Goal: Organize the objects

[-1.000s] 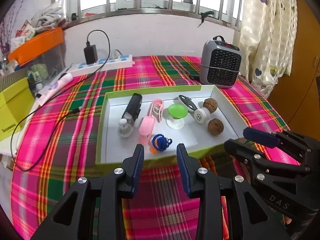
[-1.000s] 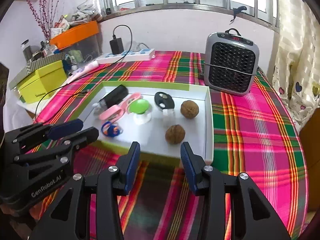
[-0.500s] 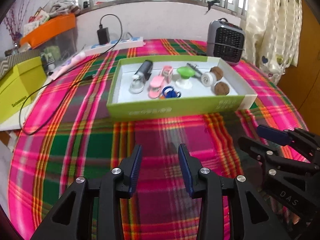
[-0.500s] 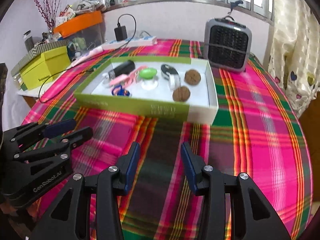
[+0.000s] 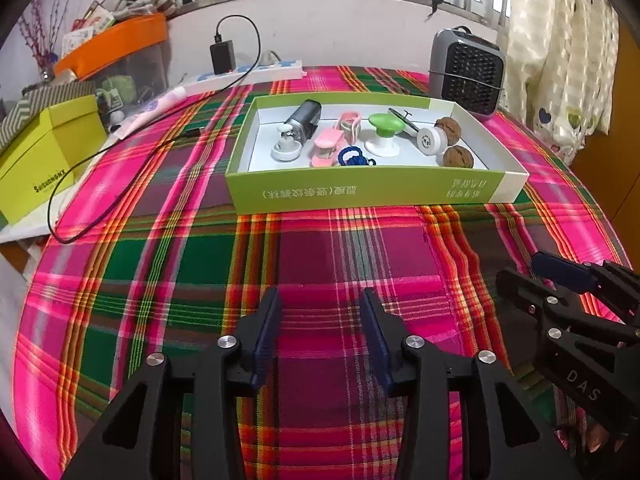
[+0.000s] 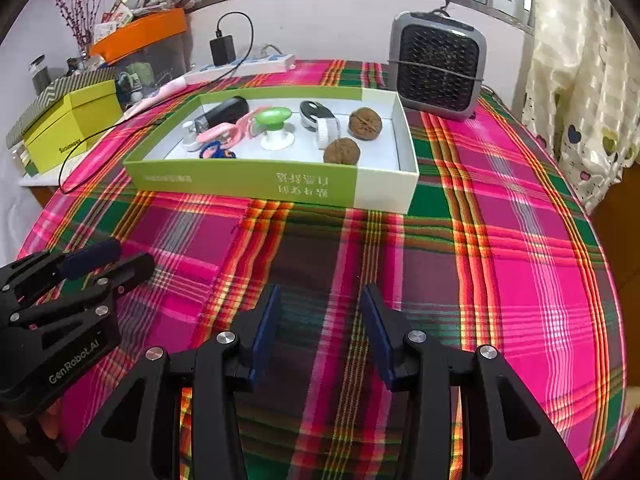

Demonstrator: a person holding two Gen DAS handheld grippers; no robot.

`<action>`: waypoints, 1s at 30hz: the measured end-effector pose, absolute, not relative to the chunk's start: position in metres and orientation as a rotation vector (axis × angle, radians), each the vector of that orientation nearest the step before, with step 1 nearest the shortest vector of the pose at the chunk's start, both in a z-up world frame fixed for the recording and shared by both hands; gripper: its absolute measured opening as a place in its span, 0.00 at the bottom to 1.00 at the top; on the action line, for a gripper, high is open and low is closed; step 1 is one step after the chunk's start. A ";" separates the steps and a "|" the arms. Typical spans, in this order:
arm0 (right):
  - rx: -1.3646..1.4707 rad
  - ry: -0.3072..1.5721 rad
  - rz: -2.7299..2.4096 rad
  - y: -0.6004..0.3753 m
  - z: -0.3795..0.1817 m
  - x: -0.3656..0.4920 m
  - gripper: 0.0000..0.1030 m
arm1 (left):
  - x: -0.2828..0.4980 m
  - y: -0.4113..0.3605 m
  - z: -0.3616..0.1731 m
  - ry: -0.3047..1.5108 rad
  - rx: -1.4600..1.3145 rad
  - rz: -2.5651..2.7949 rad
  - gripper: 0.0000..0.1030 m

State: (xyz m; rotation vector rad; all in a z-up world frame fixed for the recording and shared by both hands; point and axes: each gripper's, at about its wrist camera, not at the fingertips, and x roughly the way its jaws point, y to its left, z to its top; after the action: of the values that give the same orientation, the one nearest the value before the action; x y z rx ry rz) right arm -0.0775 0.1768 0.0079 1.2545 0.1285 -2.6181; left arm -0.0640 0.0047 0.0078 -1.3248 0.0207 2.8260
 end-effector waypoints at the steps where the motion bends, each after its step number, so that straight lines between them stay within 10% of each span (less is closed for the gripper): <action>1: 1.254 0.127 -2.618 0.177 0.008 -0.077 0.42 | -0.064 0.006 0.008 0.025 -1.325 2.821 0.44; 30: 1.260 0.147 -2.635 0.175 0.007 -0.074 0.43 | -0.065 0.006 0.007 0.012 -1.330 2.812 0.55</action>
State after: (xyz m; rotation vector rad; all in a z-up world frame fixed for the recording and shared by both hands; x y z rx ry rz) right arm -0.0737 0.1747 0.0075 1.2604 0.1467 -2.6350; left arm -0.0652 0.0064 0.0071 -1.3301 0.0117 2.8122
